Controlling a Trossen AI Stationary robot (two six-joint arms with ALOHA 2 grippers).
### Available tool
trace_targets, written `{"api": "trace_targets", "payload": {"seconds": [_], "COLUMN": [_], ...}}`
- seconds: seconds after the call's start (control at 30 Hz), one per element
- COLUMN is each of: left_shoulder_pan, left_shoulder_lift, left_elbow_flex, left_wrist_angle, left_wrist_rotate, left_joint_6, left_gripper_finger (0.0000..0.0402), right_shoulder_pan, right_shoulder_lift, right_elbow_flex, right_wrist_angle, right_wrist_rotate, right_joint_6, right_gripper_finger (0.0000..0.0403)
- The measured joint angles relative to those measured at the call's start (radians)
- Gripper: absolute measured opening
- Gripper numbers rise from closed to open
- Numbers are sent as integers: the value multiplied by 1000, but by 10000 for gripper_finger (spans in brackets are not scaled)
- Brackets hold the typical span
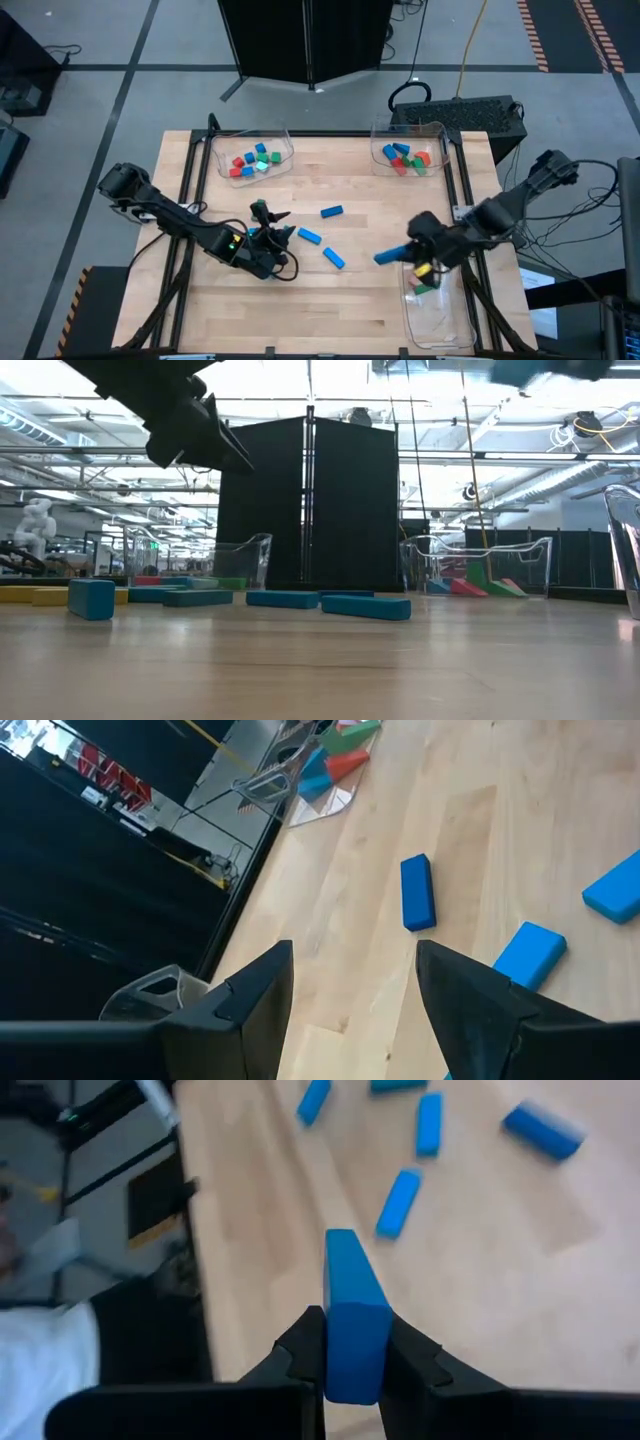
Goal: Sort blocks by size
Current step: Put the blue rectangular block into the bottom right transparent bin
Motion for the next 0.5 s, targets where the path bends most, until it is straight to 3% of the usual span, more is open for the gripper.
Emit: {"api": "trace_targets", "payload": {"seconds": [0.27, 0.5], "left_shoulder_pan": [12, 21], "left_shoulder_lift": [0, 0], "left_elbow_flex": [0, 0], "left_wrist_angle": [4, 5], "left_wrist_rotate": [14, 33], "left_joint_6": [-2, -7], "left_gripper_finger": [212, 212], "right_shoulder_pan": [181, 284], "right_shoulder_lift": [-1, 28], "right_elbow_flex": [0, 0], "right_wrist_angle": [-139, -209], "right_wrist_rotate": [-156, -227], "right_joint_6": [238, 449], "right_gripper_finger": [45, 45]}}
